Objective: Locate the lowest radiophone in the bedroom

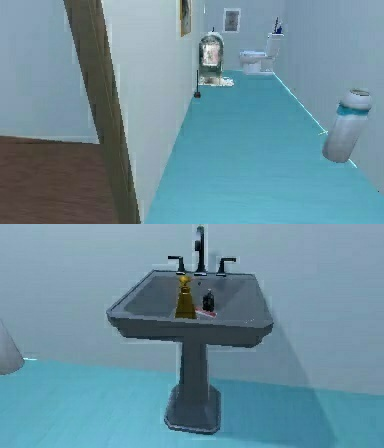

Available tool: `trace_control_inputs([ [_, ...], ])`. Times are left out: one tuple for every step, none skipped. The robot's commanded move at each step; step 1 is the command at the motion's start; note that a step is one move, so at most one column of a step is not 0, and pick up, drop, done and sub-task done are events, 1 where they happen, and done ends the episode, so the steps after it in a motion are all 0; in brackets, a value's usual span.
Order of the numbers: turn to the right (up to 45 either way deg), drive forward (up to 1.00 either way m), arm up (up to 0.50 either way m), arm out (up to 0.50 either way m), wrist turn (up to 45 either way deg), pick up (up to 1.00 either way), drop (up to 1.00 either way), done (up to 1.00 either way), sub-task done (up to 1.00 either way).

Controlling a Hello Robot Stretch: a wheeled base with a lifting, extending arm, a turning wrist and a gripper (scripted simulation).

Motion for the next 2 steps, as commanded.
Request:
trace_control_inputs([
  [0.0,0.20,0.00,0.00,0.0,0.00,0.00,0.00,0.00],
  [-45.0,0.00,0.00,0.00,0.0,0.00,0.00,0.00,0.00],
])
